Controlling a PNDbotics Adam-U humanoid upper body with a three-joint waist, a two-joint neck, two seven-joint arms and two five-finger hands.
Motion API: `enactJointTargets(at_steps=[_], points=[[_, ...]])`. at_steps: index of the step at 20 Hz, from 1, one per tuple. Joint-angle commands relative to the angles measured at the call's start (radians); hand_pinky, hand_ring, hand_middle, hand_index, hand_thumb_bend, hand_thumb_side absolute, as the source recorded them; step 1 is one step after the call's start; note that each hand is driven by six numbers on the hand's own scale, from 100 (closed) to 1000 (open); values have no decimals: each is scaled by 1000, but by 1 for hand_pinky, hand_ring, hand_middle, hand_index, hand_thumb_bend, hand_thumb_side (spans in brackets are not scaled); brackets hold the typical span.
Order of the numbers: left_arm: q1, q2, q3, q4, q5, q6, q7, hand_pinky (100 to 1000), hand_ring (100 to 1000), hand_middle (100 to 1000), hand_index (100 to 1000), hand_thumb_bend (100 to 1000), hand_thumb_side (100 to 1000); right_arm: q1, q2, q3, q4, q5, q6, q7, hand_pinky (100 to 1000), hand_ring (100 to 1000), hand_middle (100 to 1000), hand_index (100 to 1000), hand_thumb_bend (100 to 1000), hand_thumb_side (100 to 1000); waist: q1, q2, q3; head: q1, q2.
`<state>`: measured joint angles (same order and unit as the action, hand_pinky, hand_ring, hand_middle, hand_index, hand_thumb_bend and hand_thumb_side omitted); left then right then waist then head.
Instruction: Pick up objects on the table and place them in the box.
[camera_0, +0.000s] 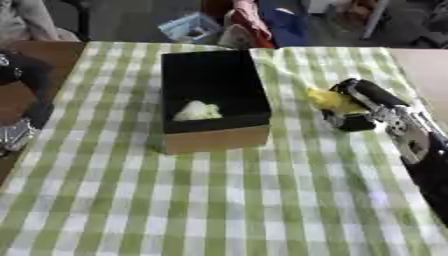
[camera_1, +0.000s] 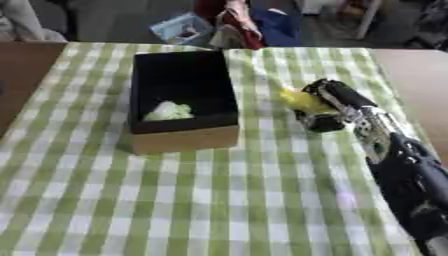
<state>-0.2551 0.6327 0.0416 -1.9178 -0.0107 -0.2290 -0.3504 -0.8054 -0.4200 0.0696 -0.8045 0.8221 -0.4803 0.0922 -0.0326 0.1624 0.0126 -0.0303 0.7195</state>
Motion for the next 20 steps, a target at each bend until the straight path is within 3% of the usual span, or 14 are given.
enactJointTargets(at_steps=[1, 9, 20], points=[[-7, 20, 14, -9, -1, -1, -4, 616, 504, 555, 767, 259, 407, -40, -35, 8, -69, -54, -7, 17, 692, 483, 495, 602, 100, 200, 0, -17, -1, -3, -5], [-15, 11, 5, -15, 19, -5, -21, 617, 503, 553, 764, 239, 399, -139, 8, 27, -128, -88, -17, 67, 698, 489, 502, 610, 100, 157, -9, -25, 15, -22, -5], [-55, 2, -7, -65, 78, 4, -18, 612, 498, 545, 757, 240, 366, -210, 137, 13, -81, -32, -17, 93, 704, 502, 512, 622, 100, 199, -20, -18, 87, -72, -23]])
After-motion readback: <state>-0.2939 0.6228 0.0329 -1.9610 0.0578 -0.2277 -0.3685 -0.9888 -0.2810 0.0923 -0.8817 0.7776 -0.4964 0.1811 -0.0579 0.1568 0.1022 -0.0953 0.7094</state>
